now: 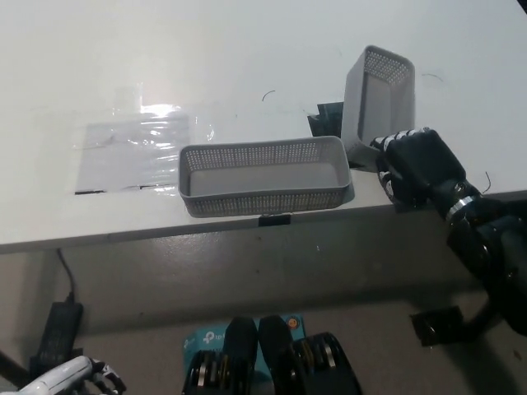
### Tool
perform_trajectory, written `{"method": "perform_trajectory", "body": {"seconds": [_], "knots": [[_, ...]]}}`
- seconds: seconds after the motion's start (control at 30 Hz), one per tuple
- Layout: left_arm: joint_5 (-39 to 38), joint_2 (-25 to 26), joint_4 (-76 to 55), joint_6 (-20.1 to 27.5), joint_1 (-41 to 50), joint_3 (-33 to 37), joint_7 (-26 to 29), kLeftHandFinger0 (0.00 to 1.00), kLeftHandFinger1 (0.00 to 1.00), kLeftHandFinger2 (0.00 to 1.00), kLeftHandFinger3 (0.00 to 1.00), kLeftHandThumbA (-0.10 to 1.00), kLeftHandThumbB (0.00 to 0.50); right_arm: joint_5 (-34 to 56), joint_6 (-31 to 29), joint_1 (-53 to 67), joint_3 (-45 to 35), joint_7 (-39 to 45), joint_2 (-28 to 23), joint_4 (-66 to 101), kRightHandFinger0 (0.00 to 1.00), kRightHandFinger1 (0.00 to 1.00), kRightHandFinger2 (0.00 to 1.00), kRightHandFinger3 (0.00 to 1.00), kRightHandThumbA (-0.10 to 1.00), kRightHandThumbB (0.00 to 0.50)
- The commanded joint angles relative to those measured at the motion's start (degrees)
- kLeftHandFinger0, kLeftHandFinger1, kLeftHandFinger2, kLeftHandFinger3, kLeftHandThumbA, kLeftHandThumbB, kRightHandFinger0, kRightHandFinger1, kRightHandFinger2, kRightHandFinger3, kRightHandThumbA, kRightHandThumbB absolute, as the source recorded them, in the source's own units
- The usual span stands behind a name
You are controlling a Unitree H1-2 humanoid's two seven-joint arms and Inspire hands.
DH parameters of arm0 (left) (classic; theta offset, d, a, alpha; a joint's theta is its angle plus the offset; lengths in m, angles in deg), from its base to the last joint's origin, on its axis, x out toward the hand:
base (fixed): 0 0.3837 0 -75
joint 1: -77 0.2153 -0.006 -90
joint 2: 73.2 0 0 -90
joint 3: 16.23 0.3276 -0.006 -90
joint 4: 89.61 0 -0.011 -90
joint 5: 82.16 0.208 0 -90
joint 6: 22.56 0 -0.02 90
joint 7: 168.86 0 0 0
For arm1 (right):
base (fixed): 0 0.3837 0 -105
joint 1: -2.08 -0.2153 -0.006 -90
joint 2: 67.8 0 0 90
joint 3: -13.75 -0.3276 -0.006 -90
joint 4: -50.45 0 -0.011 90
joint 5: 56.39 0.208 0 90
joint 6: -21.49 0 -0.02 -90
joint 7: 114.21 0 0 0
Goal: The robot uses its right hand to pick up the grey box kept on the middle on the desk and place it on top of another box next to it in a right angle
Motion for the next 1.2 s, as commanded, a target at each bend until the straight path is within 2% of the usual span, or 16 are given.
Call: {"method": "perform_trajectory", "body": {"seconds": [0.0, 0.1, 0.13, 0.27, 0.5, 0.53, 0.6, 0.67, 0.73, 0.83, 0.93, 0.97, 1.0, 1.03, 1.1, 1.17], "knots": [[0.4, 1.5, -0.9, -0.5, 0.2, -1.2, 0.1, 0.48, 0.41, 0.58, 0.6, 0.51, 0.37, 0.9, -3.6, -5.4, -1.7, -3.3, -1.7, 4.0, 0.0, 0.0, 0.24, 0.0, -0.1, 0.245], [0.4, 1.5, -0.9, -0.5, 0.3, -1.2, 0.2, 0.5, 0.43, 0.6, 0.62, 0.5, 0.368, 1.3, -3.5, -6.1, -1.9, -2.3, -2.1, 4.5, 0.0, 0.0, 0.26, 0.01, -0.1, 0.233], [0.3, 1.5, -0.7, -0.5, 0.2, -1.1, 0.1, 0.5, 0.41, 0.58, 0.62, 0.5, 0.363, 1.9, -3.8, -7.3, -2.3, -1.6, -2.8, 4.7, 0.0, 0.0, 0.27, 0.02, -0.1, 0.257], [-0.1, 1.7, -0.1, -0.4, 0.0, -1.1, -0.1, 0.45, 0.38, 0.55, 0.59, 0.52, 0.373, 1.3, -5.1, -9.2, -2.3, -1.7, -3.9, 5.5, 0.0, 0.0, 0.25, 0.01, -0.1, 0.284], [0.5, 1.7, 0.3, 0.1, -0.6, -0.8, 0.2, 0.49, 0.41, 0.58, 0.6, 0.52, 0.364, 2.7, -5.8, -11.4, -1.8, 2.5, -3.6, 9.1, 0.0, 0.0, 0.21, 0.0, -0.1, 0.26], [0.4, 1.7, 0.4, 0.0, -0.9, -0.6, 0.0, 0.5, 0.41, 0.59, 0.62, 0.52, 0.364, 2.9, -5.3, -11.2, -1.7, 4.0, -3.5, 10.6, 0.0, 0.0, 0.24, 0.02, -0.1, 0.236], [0.3, 1.7, 0.5, 0.0, -1.0, -0.6, -0.1, 0.49, 0.4, 0.58, 0.63, 0.51, 0.36, 3.0, -5.2, -10.9, -1.6, 5.3, -3.4, 12.0, 0.0, 0.0, 0.3, 0.14, -0.1, 0.226], [0.1, 1.6, 0.4, 0.3, -1.0, -0.7, -0.1, 0.47, 0.4, 0.58, 0.65, 0.5, 0.359, 2.5, -4.1, -10.2, -0.8, 8.2, -2.8, 15.3, 0.0, 0.01, 0.31, 0.16, -0.1, 0.225], [-0.5, 1.4, 0.9, 0.6, -1.0, -1.1, 0.0, 0.45, 0.38, 0.57, 0.64, 0.49, 0.365, 2.0, -3.7, -9.6, -0.5, 8.9, -2.0, 17.0, 0.0, 0.0, 0.29, 0.15, -0.1, 0.251], [-0.4, 1.5, 0.9, 0.6, -1.3, -0.8, -0.1, 0.45, 0.39, 0.58, 0.62, 0.49, 0.364, 2.8, -3.7, -8.7, -0.2, 11.2, -1.3, 19.4, 0.0, 0.0, 0.31, 0.16, -0.1, 0.278], [-0.2, 1.5, 0.8, 0.4, -1.3, -0.7, -0.2, 0.44, 0.39, 0.57, 0.6, 0.51, 0.37, 2.7, -3.2, -8.1, 0.2, 13.0, -0.5, 20.9, 0.0, 0.0, 0.33, 0.23, -0.1, 0.307], [0.0, 1.7, 0.7, -0.2, -1.6, -0.6, -0.3, 0.43, 0.36, 0.55, 0.59, 0.51, 0.373, 2.2, -1.7, -7.6, 0.5, 15.1, -0.1, 23.2, 0.0, 0.0, 0.27, 0.5, -0.1, 0.344], [-0.1, 1.5, 0.7, -0.3, -1.6, -0.8, -0.2, 0.42, 0.37, 0.55, 0.57, 0.5, 0.368, 1.8, -0.6, -7.2, 0.7, 16.6, 0.2, 24.6, 0.0, 0.0, 0.17, 0.48, -0.1, 0.335], [-0.2, 1.5, 0.8, -0.4, -1.8, -0.8, -0.2, 0.42, 0.36, 0.55, 0.57, 0.5, 0.369, 1.7, -0.3, -6.9, 0.8, 17.1, 0.5, 25.1, 0.0, 0.0, 0.14, 0.28, -0.1, 0.37], [0.2, 1.6, 1.0, 0.0, -1.9, -0.6, -0.1, 0.45, 0.37, 0.55, 0.58, 0.51, 0.376, 2.3, -0.4, -6.3, 0.6, 17.7, 0.9, 24.9, 0.0, 0.0, 0.13, 0.01, -0.1, 0.35], [0.2, 1.5, 0.5, -0.4, -2.0, -0.7, 0.0, 0.46, 0.37, 0.56, 0.6, 0.5, 0.379, 2.1, -0.3, -5.9, 0.3, 18.3, 0.8, 25.5, 0.0, 0.0, 0.17, 0.0, -0.1, 0.34]]}}
